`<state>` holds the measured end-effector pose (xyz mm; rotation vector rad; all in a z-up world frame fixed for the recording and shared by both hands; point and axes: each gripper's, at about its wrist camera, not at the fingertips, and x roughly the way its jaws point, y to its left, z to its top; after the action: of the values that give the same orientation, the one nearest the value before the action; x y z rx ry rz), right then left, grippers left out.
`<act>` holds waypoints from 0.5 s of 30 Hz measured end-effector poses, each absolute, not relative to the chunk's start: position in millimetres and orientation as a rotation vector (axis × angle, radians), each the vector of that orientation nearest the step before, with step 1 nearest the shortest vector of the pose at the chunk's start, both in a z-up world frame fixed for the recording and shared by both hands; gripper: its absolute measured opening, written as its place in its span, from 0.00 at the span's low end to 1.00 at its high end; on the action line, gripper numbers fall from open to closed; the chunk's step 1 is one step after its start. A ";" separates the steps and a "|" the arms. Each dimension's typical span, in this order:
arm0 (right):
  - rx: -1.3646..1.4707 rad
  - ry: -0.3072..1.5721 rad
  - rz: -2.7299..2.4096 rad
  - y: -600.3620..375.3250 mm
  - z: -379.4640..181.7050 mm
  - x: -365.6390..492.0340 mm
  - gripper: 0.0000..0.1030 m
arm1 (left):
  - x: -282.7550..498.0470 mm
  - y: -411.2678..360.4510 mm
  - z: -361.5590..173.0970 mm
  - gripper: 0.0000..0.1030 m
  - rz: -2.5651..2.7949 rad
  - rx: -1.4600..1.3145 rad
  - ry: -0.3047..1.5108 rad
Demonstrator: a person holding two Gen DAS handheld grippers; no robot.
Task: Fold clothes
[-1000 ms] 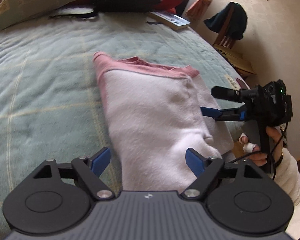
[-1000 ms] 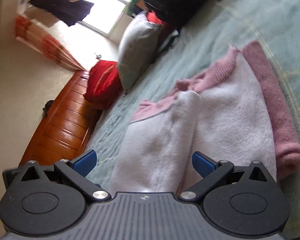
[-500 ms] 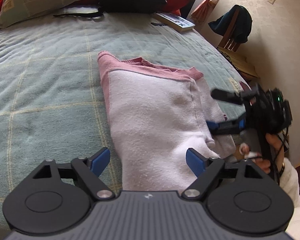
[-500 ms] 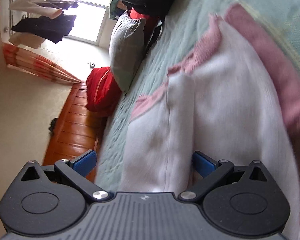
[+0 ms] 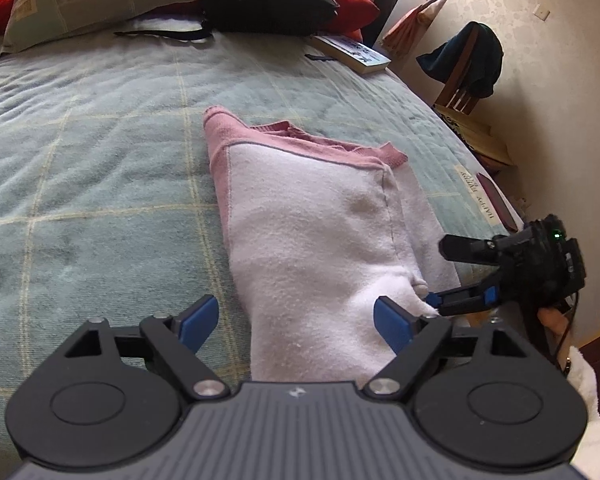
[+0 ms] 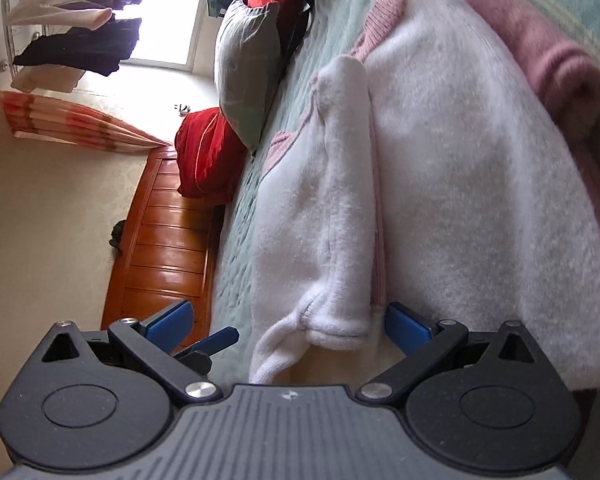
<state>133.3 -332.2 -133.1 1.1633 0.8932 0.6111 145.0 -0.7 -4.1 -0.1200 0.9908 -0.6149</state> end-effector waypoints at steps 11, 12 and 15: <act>1.176 0.779 0.687 -328.5 -126.9 140.8 1.00 | 139.9 -1.1 0.3 0.83 -0.626 -0.113 0.970; 1.177 0.789 0.676 -327.2 -130.1 144.0 1.00 | 139.9 -0.3 0.7 0.83 -0.624 -0.118 0.968; 1.164 0.784 0.674 -324.3 -127.6 149.2 1.00 | 139.9 2.6 0.7 0.83 -0.624 -0.121 0.968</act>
<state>149.2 -324.3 -127.6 1.1644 0.7843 0.6739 139.9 2.6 0.7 -0.1210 0.9678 -0.6241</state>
